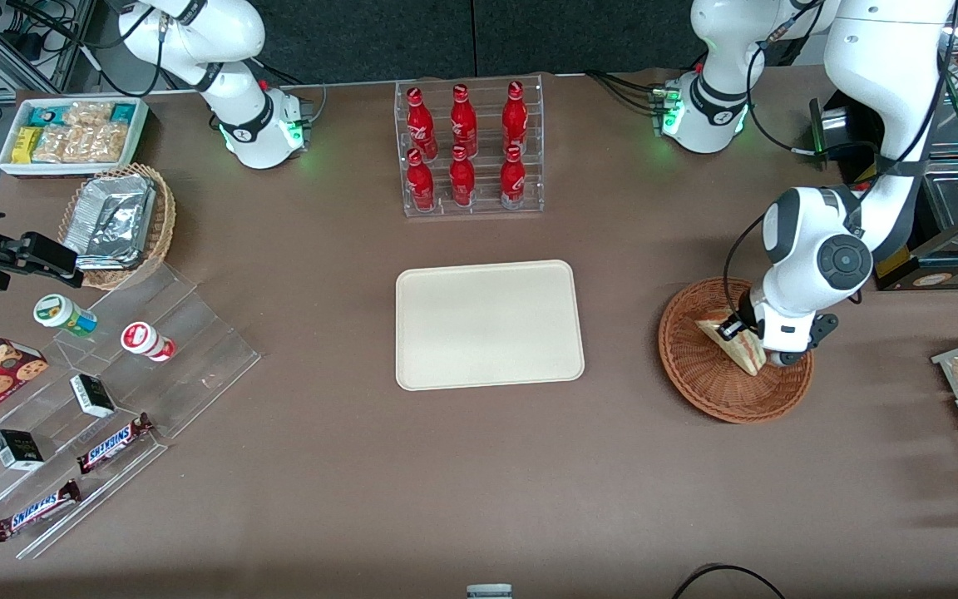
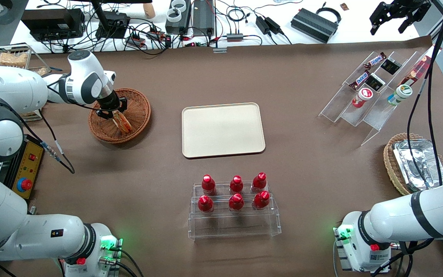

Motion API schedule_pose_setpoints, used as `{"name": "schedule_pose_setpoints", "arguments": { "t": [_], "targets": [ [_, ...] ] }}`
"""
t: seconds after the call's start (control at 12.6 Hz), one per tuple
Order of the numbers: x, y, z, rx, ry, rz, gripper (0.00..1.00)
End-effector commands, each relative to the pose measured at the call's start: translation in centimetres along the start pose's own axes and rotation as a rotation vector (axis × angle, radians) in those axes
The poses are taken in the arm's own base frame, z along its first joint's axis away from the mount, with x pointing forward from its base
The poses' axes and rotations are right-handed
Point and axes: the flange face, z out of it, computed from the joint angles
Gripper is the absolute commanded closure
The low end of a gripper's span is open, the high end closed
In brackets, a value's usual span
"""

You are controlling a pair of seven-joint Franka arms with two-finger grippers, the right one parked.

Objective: Place sandwich from basket to tray
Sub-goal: 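Lower the open left gripper around the sandwich's upright edge, then close the left gripper on the sandwich and lift it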

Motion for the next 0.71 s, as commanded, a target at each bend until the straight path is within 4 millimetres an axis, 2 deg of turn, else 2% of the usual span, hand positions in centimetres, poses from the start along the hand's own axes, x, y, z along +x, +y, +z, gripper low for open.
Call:
{"name": "schedule_pose_setpoints", "arguments": {
  "t": [0.0,0.16,0.4,0.55,0.63],
  "targets": [
    [-0.6,0.5,-2.2,0.001,0.02,0.014,1.0],
    [-0.3,1.3,-5.7,0.04,0.024,0.041,1.0],
    [-1.9,5.8,-11.1,0.086,0.009,0.113,1.0],
    [-4.2,8.5,-12.6,0.081,0.022,0.178,1.0],
    [-5.9,10.3,-12.9,0.075,0.031,0.222,1.0]
  ]
}}
